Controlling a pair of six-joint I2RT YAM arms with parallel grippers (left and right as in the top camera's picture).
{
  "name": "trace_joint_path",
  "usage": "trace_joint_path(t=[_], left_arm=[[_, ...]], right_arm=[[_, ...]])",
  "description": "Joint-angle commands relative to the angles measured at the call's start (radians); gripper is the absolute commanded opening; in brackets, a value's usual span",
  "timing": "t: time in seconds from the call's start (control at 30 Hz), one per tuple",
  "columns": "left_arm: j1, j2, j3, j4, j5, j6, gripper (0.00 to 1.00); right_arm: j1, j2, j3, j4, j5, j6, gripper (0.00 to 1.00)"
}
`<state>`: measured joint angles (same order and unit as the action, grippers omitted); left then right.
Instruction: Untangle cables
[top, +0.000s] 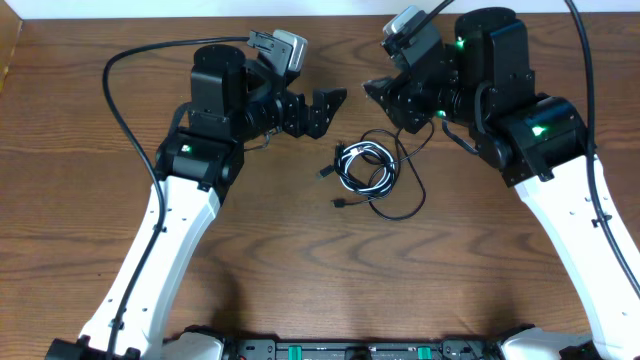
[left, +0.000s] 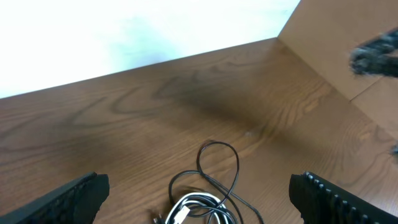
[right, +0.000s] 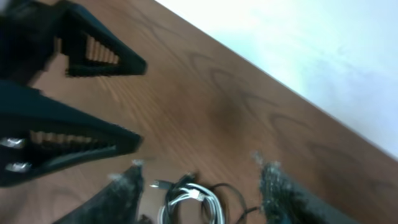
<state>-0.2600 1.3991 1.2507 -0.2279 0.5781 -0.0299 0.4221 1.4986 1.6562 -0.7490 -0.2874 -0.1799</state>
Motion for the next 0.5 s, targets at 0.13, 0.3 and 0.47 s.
trace_joint_path(t=[0.13,0.3,0.47], left_arm=[[0.002,-0.078,0.025,-0.033,0.014,-0.013,0.98],[0.001,-0.137,0.025,-0.049,0.014,-0.013,0.98],[0.000,-0.200,0.025,-0.079,0.014,-0.013,0.98]], right_arm=[[-0.008,0.067,0.016,-0.044,0.053,-0.005,0.67],[-0.010,0.161,0.016,-0.066,0.053,-0.005,0.69],[-0.008,0.261,0.016,-0.063,0.049,0.008,0.69]])
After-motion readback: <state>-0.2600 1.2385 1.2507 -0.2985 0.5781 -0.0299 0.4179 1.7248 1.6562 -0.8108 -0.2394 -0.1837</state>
